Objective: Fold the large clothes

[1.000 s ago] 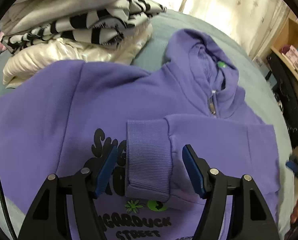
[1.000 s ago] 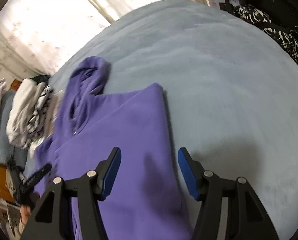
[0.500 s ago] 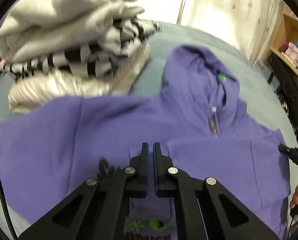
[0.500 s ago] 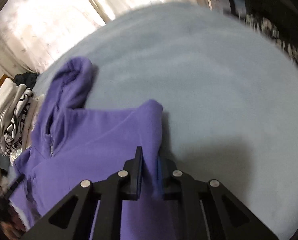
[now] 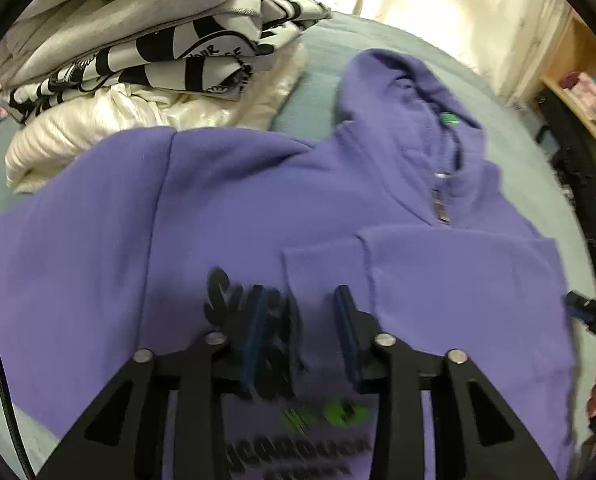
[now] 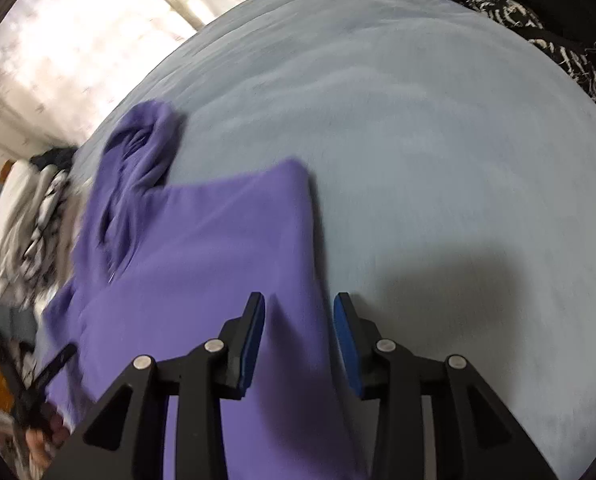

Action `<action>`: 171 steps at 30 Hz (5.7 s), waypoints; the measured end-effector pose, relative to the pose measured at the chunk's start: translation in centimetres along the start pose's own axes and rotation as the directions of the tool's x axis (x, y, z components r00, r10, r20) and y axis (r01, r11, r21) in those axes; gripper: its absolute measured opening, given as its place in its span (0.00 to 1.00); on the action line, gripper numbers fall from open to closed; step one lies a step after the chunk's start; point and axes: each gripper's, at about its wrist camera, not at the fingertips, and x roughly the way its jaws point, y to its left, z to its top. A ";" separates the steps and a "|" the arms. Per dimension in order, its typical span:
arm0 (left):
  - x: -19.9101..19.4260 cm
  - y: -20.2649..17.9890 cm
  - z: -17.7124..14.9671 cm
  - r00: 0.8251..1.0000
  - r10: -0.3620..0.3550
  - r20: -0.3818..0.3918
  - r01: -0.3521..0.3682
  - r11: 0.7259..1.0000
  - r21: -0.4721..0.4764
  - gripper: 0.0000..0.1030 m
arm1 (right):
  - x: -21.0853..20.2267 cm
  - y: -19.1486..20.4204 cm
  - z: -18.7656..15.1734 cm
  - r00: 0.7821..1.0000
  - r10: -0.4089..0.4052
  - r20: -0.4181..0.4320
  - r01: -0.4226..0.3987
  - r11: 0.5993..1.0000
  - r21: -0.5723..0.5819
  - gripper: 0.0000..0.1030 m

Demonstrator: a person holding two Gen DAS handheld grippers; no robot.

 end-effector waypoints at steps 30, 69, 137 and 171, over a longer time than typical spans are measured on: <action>-2.1 -6.1 -2.8 0.999 0.027 0.030 -0.029 0.997 0.076 0.34 | -0.9 12.8 -6.1 0.998 -0.047 0.046 0.059 0.944 -0.323 0.15; -1.3 -7.3 -1.9 0.999 -0.002 0.038 -0.002 0.996 0.092 0.48 | -2.1 8.6 -4.7 0.989 -0.095 0.115 0.113 0.979 -0.168 0.13; -15.7 27.4 -9.5 0.951 -0.245 0.191 0.300 0.882 -0.364 0.77 | -2.7 42.2 -22.2 0.978 0.082 0.190 0.050 0.795 -0.604 0.36; -19.8 28.5 -1.3 0.921 -0.024 0.389 0.184 0.907 -0.378 0.05 | -0.3 39.7 -21.2 0.987 0.137 0.087 -0.078 0.871 -0.484 0.36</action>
